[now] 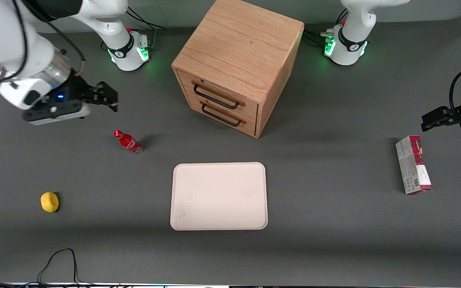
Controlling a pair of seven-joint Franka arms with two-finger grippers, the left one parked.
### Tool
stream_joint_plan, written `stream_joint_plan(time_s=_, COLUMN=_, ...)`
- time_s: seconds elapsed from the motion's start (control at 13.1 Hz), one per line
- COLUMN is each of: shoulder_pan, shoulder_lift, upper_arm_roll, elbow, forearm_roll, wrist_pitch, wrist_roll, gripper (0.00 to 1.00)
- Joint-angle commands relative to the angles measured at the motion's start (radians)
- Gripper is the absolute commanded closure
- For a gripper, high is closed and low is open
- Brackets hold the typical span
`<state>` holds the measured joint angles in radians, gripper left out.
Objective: Open upper drawer
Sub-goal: 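Move the right gripper to the upper drawer's black handle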
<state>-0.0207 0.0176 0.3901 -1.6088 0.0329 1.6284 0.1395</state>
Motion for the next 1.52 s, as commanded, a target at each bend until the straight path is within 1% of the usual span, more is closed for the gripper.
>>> stream_joint_plan(time_s=0.0, shoulder_pan=-0.001, shoulder_lift=0.067, upper_arm_roll=0.159, elbow=0.089, forearm_roll=0.007, wrist_pitch=-0.036, wrist_roll=0.012, gripper=0.00)
stream_joint_plan(time_s=0.08, shoulder_pan=0.001, shoulder_lift=0.076, upper_arm_roll=0.199, elbow=0.089, forearm_roll=0.009, wrist_pitch=-0.036, wrist_roll=-0.001, gripper=0.00)
stream_joint_plan(time_s=0.23, shoulder_pan=-0.001, shoulder_lift=0.105, upper_arm_roll=0.269, elbow=0.104, forearm_roll=0.016, wrist_pitch=-0.038, wrist_roll=-0.096, gripper=0.00)
stream_joint_plan(time_s=0.3, shoulder_pan=-0.001, shoulder_lift=0.110, upper_arm_roll=0.300, elbow=0.099, forearm_roll=0.019, wrist_pitch=-0.038, wrist_roll=-0.116, gripper=0.00)
stream_joint_plan(time_s=0.53, shoulder_pan=-0.001, shoulder_lift=0.182, upper_arm_roll=0.383, elbow=0.096, forearm_roll=0.025, wrist_pitch=-0.036, wrist_roll=-0.185, gripper=0.00)
stream_joint_plan(time_s=0.61, shoulder_pan=-0.002, shoulder_lift=0.215, upper_arm_roll=0.397, elbow=0.098, forearm_roll=0.035, wrist_pitch=-0.029, wrist_roll=-0.202, gripper=0.00)
stream_joint_plan(time_s=0.76, shoulder_pan=-0.001, shoulder_lift=0.272, upper_arm_roll=0.403, elbow=0.095, forearm_roll=0.058, wrist_pitch=-0.016, wrist_roll=-0.308, gripper=0.00)
stream_joint_plan(time_s=0.99, shoulder_pan=-0.002, shoulder_lift=0.360, upper_arm_roll=0.403, elbow=0.092, forearm_roll=0.059, wrist_pitch=0.013, wrist_roll=-0.417, gripper=0.00)
stream_joint_plan(time_s=1.22, shoulder_pan=0.001, shoulder_lift=0.404, upper_arm_roll=0.403, elbow=0.086, forearm_roll=0.059, wrist_pitch=0.042, wrist_roll=-0.451, gripper=0.00)
stream_joint_plan(time_s=1.45, shoulder_pan=0.005, shoulder_lift=0.426, upper_arm_roll=0.403, elbow=0.035, forearm_roll=0.056, wrist_pitch=0.096, wrist_roll=-0.452, gripper=0.00)
